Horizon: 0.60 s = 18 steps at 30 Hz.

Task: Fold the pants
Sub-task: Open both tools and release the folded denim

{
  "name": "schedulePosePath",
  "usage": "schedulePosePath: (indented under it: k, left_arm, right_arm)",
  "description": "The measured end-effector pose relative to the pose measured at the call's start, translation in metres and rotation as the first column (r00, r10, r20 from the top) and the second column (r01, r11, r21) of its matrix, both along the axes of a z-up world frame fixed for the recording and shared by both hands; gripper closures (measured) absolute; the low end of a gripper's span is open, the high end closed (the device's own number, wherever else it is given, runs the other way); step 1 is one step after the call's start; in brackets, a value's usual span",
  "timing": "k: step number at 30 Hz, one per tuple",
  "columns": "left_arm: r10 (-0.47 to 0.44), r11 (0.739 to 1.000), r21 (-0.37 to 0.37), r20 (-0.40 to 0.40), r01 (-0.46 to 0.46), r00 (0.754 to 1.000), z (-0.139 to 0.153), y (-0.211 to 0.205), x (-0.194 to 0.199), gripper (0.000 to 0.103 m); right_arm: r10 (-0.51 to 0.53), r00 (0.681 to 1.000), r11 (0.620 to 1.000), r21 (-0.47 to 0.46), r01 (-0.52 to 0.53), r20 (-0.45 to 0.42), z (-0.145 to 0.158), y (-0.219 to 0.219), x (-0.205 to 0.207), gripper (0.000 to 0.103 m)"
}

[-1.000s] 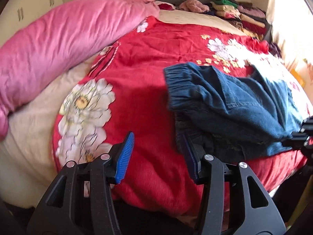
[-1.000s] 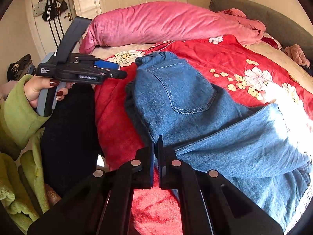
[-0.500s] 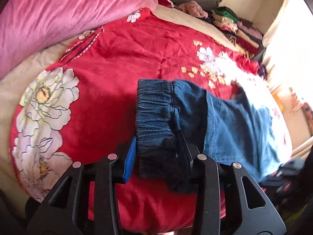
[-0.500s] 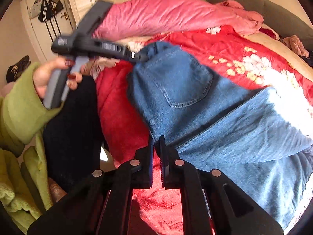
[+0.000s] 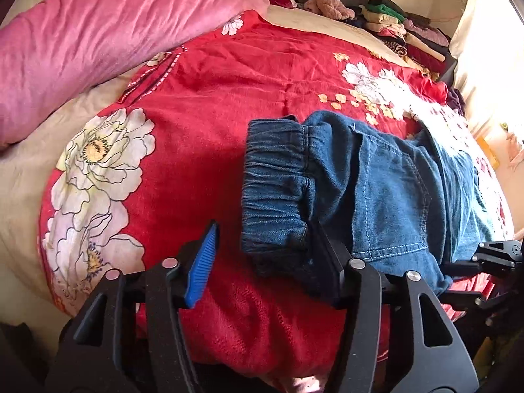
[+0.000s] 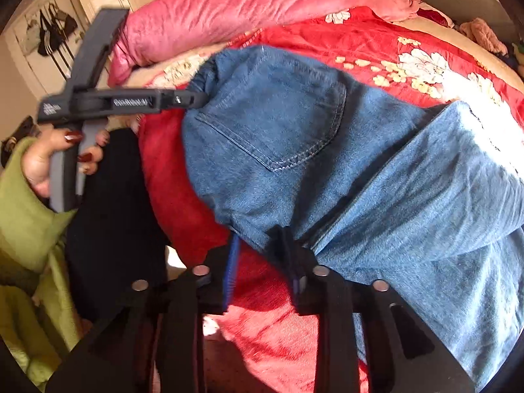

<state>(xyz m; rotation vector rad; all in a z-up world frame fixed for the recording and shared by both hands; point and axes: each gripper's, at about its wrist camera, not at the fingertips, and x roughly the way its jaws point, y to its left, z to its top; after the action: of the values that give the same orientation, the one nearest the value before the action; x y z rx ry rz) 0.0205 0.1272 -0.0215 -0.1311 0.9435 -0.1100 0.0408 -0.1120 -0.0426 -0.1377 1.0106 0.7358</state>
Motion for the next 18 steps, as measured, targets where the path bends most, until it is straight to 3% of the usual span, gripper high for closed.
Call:
schedulePosePath:
  k: [7, 13, 18]
  left_arm:
    - [0.033, 0.996, 0.085, 0.107, -0.042, 0.994, 0.039, -0.004, -0.020, 0.046]
    - [-0.091, 0.995, 0.046, 0.160, 0.084, 0.983, 0.063, -0.047, -0.020, 0.038]
    - [-0.223, 0.974, -0.008, 0.130, 0.226, 0.966, 0.052, -0.101, -0.008, 0.036]
  right_arm:
    - [-0.112, 0.989, 0.990, 0.100, 0.102, 0.096, 0.040, -0.047, -0.008, 0.051]
    - [-0.334, 0.935, 0.941, 0.095, 0.324, 0.123, 0.055, -0.093, 0.019, 0.041]
    - [-0.482, 0.872, 0.875, 0.111, 0.472, 0.091, 0.060, -0.124, 0.062, 0.029]
